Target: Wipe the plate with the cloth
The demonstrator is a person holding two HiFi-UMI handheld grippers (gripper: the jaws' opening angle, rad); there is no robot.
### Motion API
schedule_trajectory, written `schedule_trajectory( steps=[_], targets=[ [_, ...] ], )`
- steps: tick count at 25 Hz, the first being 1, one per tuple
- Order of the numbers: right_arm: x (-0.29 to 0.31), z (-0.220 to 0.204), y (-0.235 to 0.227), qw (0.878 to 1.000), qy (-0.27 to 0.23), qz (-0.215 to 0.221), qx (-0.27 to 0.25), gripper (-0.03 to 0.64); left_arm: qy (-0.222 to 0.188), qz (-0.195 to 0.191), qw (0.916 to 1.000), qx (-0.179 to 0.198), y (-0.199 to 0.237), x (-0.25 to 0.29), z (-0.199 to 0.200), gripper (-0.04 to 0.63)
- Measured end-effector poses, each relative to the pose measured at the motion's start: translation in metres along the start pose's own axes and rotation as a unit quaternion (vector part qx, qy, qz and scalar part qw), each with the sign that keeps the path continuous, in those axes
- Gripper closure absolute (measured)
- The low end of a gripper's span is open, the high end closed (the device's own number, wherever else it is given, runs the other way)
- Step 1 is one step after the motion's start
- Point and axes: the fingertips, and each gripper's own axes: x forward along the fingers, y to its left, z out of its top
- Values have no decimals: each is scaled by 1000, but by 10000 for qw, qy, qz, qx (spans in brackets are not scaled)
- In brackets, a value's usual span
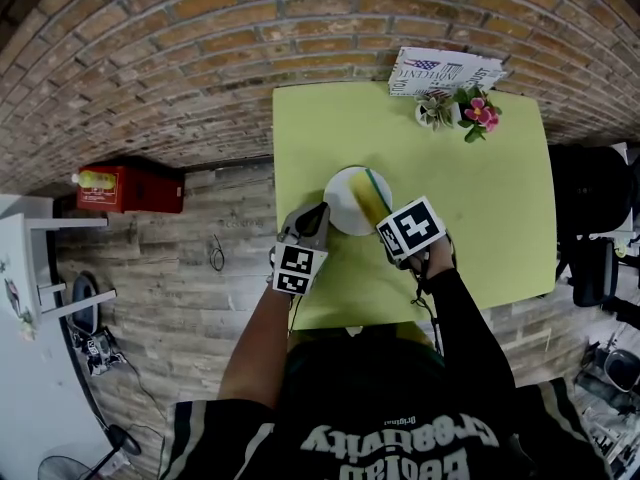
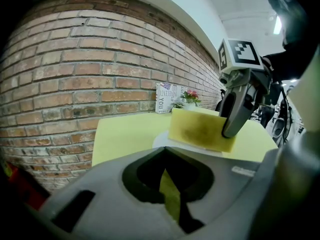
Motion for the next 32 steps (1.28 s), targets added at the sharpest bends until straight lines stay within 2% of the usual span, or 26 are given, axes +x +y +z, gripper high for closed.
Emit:
schedule_trajectory(
  steps=[18, 26, 28, 32],
  targets=[
    [-16, -24, -36, 9985, -46, -321, 447, 489, -29, -32, 10000, 31, -1, 0, -2, 589],
    [-18, -30, -44, 9976, -103, -490, 485, 488, -2, -26, 10000, 43, -2, 0, -1, 589],
    [-20, -30, -40, 9980, -141, -447, 436, 486, -16, -33, 10000, 53, -3, 0, -1, 589],
    [-19, -24, -19, 9993, -203, -95, 284, 488, -17, -54, 9999, 135, -4, -1, -2, 589]
  ],
)
